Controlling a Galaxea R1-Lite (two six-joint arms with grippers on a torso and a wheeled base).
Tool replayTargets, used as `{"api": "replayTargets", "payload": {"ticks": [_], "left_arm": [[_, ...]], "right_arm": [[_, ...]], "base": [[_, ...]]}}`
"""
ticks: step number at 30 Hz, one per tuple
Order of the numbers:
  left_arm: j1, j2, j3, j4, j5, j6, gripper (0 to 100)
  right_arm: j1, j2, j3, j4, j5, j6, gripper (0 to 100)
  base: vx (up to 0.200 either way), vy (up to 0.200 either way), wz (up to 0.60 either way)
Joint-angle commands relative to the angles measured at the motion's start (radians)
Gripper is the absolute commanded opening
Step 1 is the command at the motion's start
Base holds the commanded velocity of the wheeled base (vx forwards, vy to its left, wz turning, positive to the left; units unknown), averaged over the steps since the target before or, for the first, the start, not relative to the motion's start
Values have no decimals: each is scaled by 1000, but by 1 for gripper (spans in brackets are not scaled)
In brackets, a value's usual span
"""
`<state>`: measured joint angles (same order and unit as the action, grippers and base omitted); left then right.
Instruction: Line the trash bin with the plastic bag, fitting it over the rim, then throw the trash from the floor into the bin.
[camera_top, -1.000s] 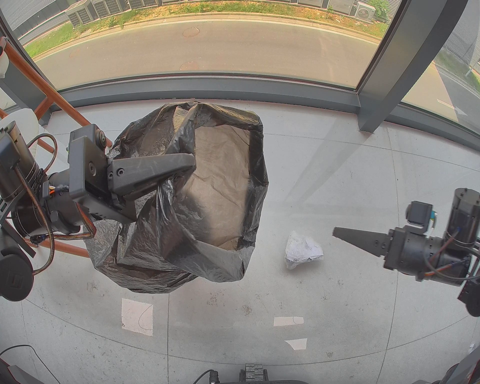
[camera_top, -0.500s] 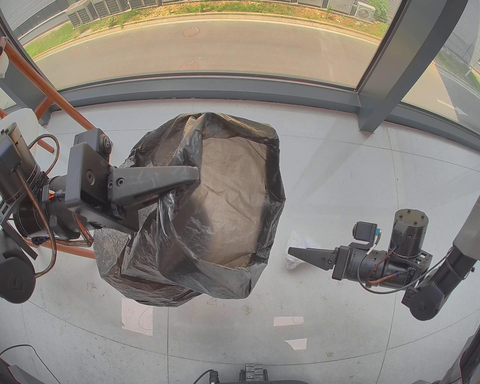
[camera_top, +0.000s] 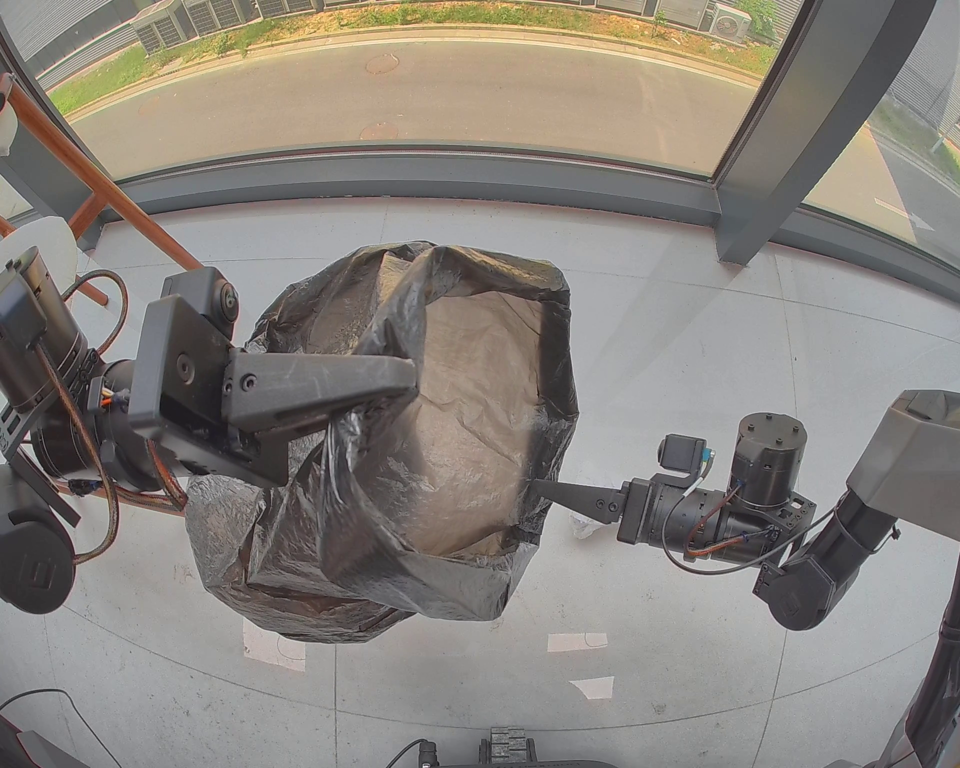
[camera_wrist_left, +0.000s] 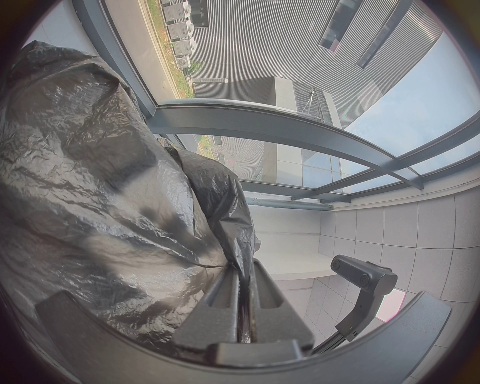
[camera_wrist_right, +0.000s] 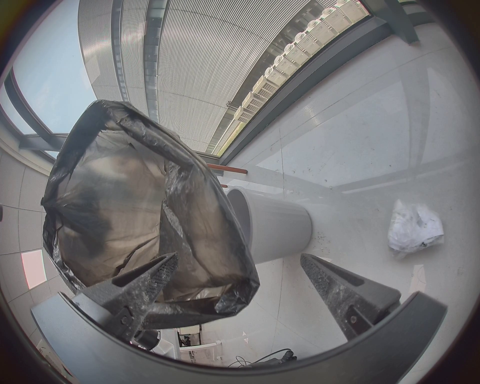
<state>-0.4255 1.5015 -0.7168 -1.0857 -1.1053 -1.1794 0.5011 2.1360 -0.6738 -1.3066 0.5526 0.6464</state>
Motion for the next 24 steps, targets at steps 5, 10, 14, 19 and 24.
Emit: {"api": "replayTargets", "payload": {"ticks": [5,10,14,19,24], "left_arm": [[-12,5,7,0,-2,0,0],[-10,8,8,0,-2,1,0],[-9,17,7,0,-1,4,0],[-6,17,4,-2,1,10,0],[14,25,33,-75,-1,14,0]], "right_arm": [[45,53,-109,-3,0,82,100],[94,114,-101,-117,-13,102,0],[93,121,-50,-157,-11,113,0],[73,110,-10,-160,-11,122,0],[47,39,-20,-148,-16,148,0]], "base": [[0,0,0],[0,0,0],[0,0,0],[0,0,0],[0,0,0]]}}
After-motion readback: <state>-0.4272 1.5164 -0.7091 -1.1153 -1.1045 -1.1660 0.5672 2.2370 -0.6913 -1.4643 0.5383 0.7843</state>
